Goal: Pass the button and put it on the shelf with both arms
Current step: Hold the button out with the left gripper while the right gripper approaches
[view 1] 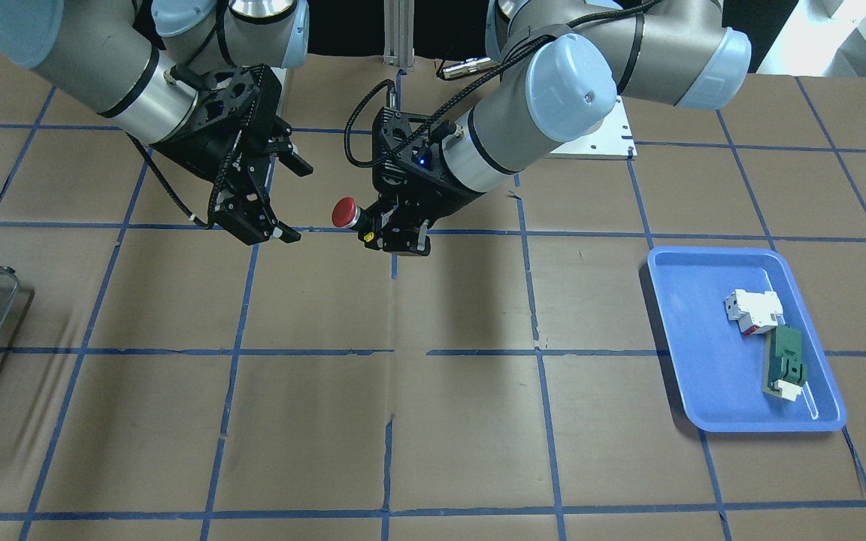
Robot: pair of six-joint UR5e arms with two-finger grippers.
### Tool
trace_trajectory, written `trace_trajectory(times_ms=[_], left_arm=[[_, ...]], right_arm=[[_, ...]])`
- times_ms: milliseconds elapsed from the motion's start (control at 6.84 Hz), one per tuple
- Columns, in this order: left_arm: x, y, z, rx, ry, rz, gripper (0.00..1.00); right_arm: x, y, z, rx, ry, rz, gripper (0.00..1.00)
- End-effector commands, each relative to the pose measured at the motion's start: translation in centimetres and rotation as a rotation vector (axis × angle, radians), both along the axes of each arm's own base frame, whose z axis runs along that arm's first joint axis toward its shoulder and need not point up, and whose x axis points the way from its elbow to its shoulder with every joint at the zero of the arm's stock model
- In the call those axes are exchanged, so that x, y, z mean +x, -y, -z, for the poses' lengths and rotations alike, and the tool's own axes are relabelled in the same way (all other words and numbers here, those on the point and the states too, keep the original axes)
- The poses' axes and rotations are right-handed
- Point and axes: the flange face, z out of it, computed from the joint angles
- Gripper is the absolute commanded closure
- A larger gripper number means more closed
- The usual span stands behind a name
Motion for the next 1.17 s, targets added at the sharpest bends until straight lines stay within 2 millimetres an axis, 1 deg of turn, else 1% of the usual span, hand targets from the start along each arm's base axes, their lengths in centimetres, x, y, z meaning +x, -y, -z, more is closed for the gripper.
trace_trajectory(times_ms=[0, 585, 731, 877, 1023], left_arm=[[0.1, 0.0, -0.2, -0.003, -0.018, 0.005, 1.00], [0.2, 0.0, -0.2, -0.004, -0.016, 0.005, 1.00], [-0.1, -0.2, 0.0, 0.000, -0.018, 0.010, 1.00], [0.1, -0.4, 0.7, 0.011, -0.015, 0.008, 1.00], [0.0, -0.5, 0.6, 0.010, -0.015, 0.010, 1.00]], right_arm=[[0.8, -0.9, -0.6, 0.015, 0.085, 0.011, 0.00], [0.9, -0.4, 0.2, 0.013, 0.088, 0.010, 0.00], [1.2, -0.4, 0.7, 0.022, 0.091, 0.008, 0.00], [1.3, -0.4, 1.1, 0.025, 0.092, 0.006, 0.00], [1.7, -0.3, 1.3, -0.015, 0.090, -0.004, 0.00]])
